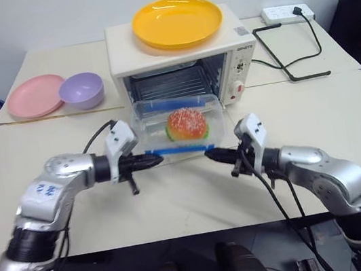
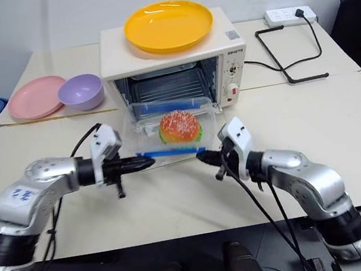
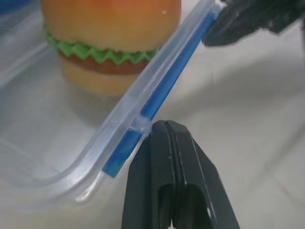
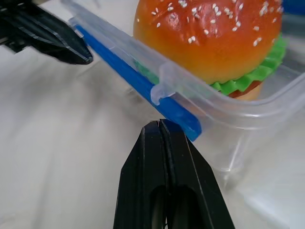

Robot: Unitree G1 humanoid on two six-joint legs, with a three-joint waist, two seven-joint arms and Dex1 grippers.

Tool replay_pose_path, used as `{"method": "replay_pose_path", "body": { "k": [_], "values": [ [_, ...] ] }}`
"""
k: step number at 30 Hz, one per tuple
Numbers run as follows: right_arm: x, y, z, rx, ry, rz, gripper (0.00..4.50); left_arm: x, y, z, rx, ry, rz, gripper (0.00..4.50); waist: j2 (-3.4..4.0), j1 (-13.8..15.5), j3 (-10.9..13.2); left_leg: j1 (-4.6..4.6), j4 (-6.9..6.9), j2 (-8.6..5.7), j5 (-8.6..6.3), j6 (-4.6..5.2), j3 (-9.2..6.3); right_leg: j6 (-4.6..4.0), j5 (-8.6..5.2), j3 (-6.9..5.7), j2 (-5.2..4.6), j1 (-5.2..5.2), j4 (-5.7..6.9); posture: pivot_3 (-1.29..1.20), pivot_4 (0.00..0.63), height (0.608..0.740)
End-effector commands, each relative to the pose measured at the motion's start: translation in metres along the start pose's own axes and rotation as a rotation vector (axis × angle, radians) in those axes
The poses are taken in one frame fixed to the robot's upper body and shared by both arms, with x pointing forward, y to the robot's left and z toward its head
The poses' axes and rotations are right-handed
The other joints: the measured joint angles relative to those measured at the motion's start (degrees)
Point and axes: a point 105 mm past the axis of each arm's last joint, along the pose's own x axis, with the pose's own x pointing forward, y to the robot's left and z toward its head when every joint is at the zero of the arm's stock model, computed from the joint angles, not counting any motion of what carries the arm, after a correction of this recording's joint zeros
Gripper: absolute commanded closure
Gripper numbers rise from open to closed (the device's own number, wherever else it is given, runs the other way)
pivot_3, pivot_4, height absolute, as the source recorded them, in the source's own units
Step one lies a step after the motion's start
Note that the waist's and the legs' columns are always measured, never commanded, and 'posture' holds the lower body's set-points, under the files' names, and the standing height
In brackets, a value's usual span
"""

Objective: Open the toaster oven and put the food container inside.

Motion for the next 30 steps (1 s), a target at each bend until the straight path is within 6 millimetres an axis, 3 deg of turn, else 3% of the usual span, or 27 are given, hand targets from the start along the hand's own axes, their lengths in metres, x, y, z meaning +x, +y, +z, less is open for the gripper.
{"method": "replay_pose_path", "body": {
  "k": [1, 12, 17, 20, 24, 27, 30],
  "values": [
    [0.008, -0.016, 0.013, -0.038, -0.05, -0.073, 4.47, 0.006, 0.011, 0.014, 0.042, -0.046, 0.073, 4.5, 0.0, -0.09, 0.0, 0.0, -0.02, 0.0, 0.0, 0.0, 0.0, 0.0, 0.0, 0.0, 0.0, -0.01, 0.01, 0.0, 0.15, 0.74],
    [0.053, -0.059, 0.036, -0.033, -0.16, -0.231, 4.47, 0.027, 0.068, 0.04, -0.013, -0.176, 0.338, 4.5, 0.01, -0.13, 0.0, 0.02, -0.01, -0.02, 0.02, -0.04, 0.02, 0.01, 0.01, -0.01, 0.0, -0.06, 0.15, 0.0, 0.15, 0.74],
    [0.06, -0.072, 0.042, -0.03, -0.185, -0.253, 4.47, 0.026, 0.066, 0.048, -0.01, -0.214, 0.297, 4.5, 0.01, -0.24, 0.0, -0.04, -0.08, -0.02, 0.03, -0.07, 0.02, 0.04, 0.04, -0.01, -0.02, -0.1, 0.27, 0.0, 0.15, 0.74],
    [0.05, -0.067, 0.047, -0.05, -0.198, -0.21, 4.47, 0.005, 0.057, 0.056, 0.016, -0.243, 0.249, 4.5, 0.01, -0.51, 0.0, -0.11, -0.1, 0.0, 0.03, -0.09, 0.01, 0.05, 0.04, -0.01, -0.03, -0.13, 0.2, 0.0, 0.15, 0.74],
    [0.017, -0.043, 0.045, -0.072, -0.182, -0.091, 4.47, -0.039, 0.036, 0.056, 0.037, -0.235, 0.178, 4.5, 0.02, -1.41, -0.01, -0.27, -0.21, 0.1, -0.01, -0.14, -0.02, 0.05, 0.03, 0.01, -0.03, -0.29, 0.12, 0.0, 0.15, 0.74],
    [-0.01, -0.021, 0.032, -0.081, -0.121, -0.007, 4.5, -0.074, 0.027, 0.041, 0.086, -0.127, 0.164, 3.89, 0.03, -1.59, 0.0, -0.26, -0.27, 0.19, -0.1, -0.16, 0.0, 0.01, -0.01, 0.01, 0.02, -0.31, 0.01, 0.0, 0.15, 0.74],
    [-0.031, -0.007, 0.007, -0.078, -0.016, 0.028, 4.5, -0.107, 0.017, 0.028, 0.113, -0.03, 0.137, 3.02, 0.03, -1.5, 0.0, -0.17, -0.26, 0.2, -0.11, -0.13, 0.02, -0.04, -0.04, -0.01, 0.04, -0.26, 0.06, 0.0, 0.15, 0.74]
  ]
}}
